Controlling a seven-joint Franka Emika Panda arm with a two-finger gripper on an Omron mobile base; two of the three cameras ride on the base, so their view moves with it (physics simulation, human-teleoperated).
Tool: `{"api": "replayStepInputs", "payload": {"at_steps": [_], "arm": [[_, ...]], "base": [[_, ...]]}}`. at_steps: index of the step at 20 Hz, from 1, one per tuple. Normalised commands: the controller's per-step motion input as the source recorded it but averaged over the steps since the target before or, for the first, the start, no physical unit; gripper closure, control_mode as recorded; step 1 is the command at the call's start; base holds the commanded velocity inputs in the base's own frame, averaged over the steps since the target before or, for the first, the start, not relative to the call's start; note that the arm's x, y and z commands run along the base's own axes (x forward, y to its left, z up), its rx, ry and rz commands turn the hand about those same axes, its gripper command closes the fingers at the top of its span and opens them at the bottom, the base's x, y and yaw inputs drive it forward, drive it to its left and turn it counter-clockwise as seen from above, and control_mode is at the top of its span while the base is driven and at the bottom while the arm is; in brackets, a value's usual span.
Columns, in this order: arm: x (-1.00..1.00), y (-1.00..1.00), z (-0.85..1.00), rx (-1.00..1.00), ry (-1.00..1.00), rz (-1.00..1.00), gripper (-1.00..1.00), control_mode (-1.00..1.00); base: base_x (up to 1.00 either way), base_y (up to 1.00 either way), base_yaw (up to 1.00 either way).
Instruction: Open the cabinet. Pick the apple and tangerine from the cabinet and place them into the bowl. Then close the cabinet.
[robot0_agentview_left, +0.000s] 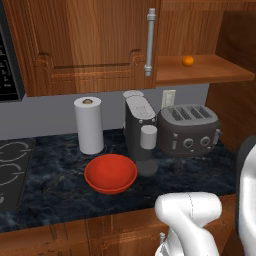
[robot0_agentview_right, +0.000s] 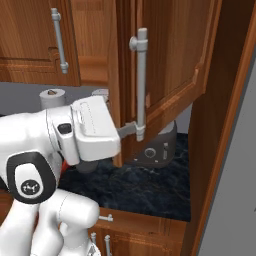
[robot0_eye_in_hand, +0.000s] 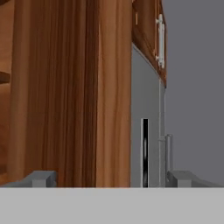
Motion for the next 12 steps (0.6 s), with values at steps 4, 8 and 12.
{"api": "replayStepInputs", "payload": {"at_steps": [4, 8, 12], "arm": [[0.07, -0.57, -0.01, 0.01, -0.07, 0.0, -1.0, -1.0], [-0.06, 0.03, 0.0, -0.03, -0.11, 0.0, -1.0, -1.0], [-0.23, 0.93, -0.09, -0.22, -0.19, 0.0, -1.0, -1.0]], "base": [[0.0, 0.0, 0.0], [0.0, 0.0, 0.0], [0.0, 0.0, 0.0]]}}
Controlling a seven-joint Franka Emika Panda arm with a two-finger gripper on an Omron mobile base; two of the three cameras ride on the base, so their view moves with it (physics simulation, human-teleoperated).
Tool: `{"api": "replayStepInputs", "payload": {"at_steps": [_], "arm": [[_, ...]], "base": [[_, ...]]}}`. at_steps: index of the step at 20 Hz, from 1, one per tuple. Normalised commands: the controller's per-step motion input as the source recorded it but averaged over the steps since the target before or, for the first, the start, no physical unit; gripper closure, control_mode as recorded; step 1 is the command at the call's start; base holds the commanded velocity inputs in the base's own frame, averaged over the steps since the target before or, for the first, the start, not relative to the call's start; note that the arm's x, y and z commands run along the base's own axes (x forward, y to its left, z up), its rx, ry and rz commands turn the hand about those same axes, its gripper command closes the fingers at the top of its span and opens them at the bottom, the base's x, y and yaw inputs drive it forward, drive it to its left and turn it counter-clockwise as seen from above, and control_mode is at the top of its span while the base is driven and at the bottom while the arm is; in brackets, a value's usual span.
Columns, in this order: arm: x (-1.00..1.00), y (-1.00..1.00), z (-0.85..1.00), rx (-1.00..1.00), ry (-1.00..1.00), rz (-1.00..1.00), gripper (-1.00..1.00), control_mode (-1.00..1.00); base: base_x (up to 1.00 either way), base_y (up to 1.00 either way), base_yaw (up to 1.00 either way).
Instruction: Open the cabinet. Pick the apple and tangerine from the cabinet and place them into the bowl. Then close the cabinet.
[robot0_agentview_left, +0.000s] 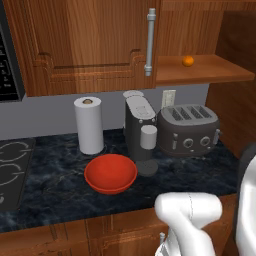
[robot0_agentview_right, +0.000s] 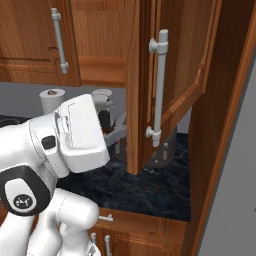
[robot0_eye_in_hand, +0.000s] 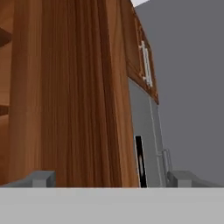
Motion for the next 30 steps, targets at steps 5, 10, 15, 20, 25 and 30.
{"api": "replayStepInputs", "payload": {"at_steps": [5, 10, 15, 20, 25, 30], "arm": [[-0.06, 1.0, -0.13, -0.18, -0.18, -0.02, -1.0, -1.0], [0.0, 0.89, 0.0, -0.01, -0.02, 0.0, -1.0, -1.0], [0.0, 0.79, -0.06, 0.0, 0.0, 0.15, -1.0, -1.0], [0.0, 0.48, 0.0, 0.01, 0.08, 0.26, -1.0, -1.0], [0.0, 0.08, 0.0, 0.0, 0.3, 0.35, -1.0, -1.0], [0.0, 0.0, 0.0, 0.07, 0.25, 0.38, -1.0, -1.0]], "base": [[0.0, 0.0, 0.0], [0.0, 0.0, 0.0], [0.0, 0.0, 0.0], [0.0, 0.0, 0.0], [0.0, 0.0, 0.0], [0.0, 0.0, 0.0]]}}
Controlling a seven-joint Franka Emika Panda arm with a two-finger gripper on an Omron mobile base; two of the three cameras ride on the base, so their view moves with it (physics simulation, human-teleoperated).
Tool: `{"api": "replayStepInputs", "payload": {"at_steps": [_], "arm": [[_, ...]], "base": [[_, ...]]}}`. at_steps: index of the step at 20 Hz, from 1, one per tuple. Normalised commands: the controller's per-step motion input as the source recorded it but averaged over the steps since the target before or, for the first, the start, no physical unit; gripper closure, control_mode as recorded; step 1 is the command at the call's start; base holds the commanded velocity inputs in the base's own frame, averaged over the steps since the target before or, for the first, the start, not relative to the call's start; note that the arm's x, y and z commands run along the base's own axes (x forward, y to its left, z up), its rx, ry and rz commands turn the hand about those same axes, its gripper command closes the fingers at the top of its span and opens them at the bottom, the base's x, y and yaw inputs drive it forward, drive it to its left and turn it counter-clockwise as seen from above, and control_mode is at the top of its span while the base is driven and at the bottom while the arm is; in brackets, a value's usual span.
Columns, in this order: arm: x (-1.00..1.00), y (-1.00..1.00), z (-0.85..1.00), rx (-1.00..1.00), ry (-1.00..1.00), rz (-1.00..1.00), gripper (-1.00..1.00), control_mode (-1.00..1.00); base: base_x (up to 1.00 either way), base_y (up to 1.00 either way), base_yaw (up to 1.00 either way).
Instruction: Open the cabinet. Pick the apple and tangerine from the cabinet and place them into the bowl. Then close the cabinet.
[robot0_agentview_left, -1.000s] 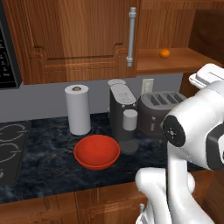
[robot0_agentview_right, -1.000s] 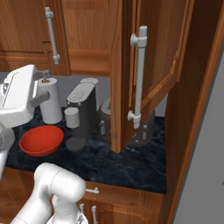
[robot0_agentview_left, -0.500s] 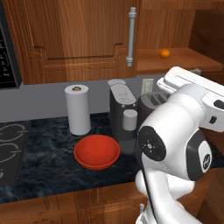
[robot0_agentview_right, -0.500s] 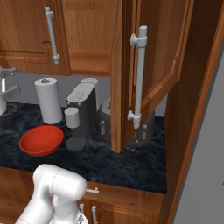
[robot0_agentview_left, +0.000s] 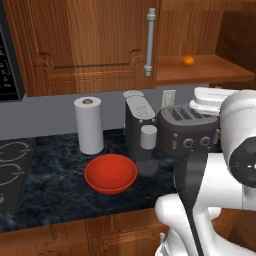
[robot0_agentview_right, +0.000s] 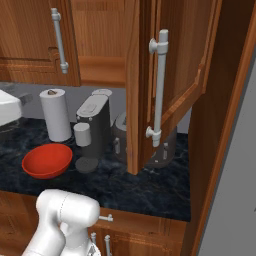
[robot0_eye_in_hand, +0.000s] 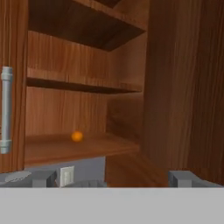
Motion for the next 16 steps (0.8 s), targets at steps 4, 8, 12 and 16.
{"api": "replayStepInputs", "payload": {"at_steps": [4, 8, 12, 16], "arm": [[0.13, 0.02, -0.18, 0.09, 0.05, 0.29, -1.0, -1.0], [0.09, 0.01, -0.05, 0.13, -0.13, 0.08, -1.0, -1.0], [0.18, 0.29, -0.09, 0.07, -0.23, 0.0, -1.0, -1.0], [0.37, 0.49, -0.14, 0.07, -0.16, 0.0, -1.0, -1.0]], "base": [[0.0, 0.0, 0.0], [0.0, 0.0, 0.0], [0.0, 0.0, 0.0], [0.0, 0.0, 0.0]]}}
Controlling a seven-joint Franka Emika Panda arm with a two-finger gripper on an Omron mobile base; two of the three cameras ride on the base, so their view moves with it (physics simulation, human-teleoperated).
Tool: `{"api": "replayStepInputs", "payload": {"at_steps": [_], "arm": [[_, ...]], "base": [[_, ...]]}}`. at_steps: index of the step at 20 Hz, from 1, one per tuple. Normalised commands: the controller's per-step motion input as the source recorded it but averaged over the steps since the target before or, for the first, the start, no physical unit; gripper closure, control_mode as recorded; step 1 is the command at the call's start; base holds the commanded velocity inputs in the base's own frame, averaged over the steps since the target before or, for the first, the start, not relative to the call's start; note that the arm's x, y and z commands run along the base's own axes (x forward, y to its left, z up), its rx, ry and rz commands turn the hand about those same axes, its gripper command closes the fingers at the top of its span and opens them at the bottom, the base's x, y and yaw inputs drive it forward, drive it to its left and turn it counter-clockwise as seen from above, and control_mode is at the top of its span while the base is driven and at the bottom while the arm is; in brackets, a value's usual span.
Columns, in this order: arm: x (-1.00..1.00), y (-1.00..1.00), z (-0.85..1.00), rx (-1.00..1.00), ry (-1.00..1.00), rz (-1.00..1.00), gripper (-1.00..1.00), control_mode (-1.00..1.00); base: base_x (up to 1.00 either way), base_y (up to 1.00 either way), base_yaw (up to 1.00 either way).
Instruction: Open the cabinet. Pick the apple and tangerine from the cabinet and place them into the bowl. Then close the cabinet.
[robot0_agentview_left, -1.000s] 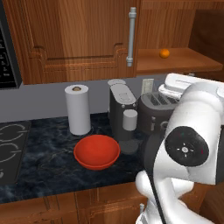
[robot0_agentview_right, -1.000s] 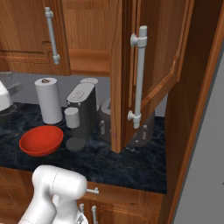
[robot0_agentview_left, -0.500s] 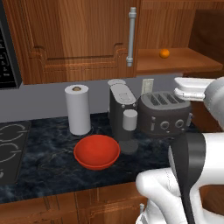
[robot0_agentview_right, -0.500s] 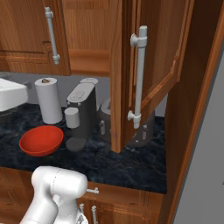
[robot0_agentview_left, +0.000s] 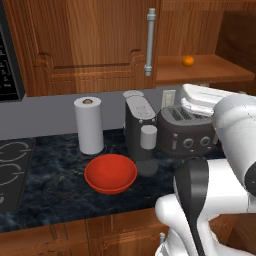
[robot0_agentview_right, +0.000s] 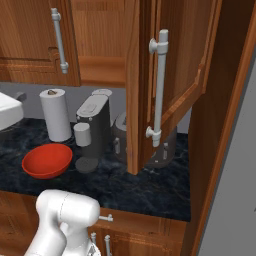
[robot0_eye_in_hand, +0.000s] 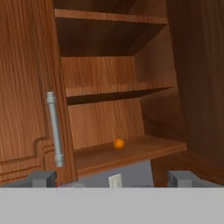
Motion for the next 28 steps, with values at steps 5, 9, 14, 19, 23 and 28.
{"api": "replayStepInputs", "payload": {"at_steps": [5, 9, 14, 19, 23, 28], "arm": [[0.4, 0.44, -0.04, 0.07, -0.09, 0.0, -1.0, -1.0], [0.37, 0.17, 0.0, 0.12, 0.0, 0.02, -1.0, -1.0], [0.16, 0.02, 0.0, 0.02, 0.0, 0.04, -1.0, -1.0], [0.03, 0.0, 0.0, -0.02, 0.06, 0.11, -1.0, -1.0], [0.04, 0.0, 0.0, -0.04, 0.12, 0.16, -1.0, -1.0], [0.1, 0.0, 0.0, -0.05, 0.15, 0.19, -1.0, -1.0]], "base": [[0.0, 0.0, 0.0], [0.0, 0.0, 0.0], [0.0, 0.0, 0.0], [0.0, 0.0, 0.0], [0.0, 0.0, 0.0], [0.0, 0.0, 0.0]]}}
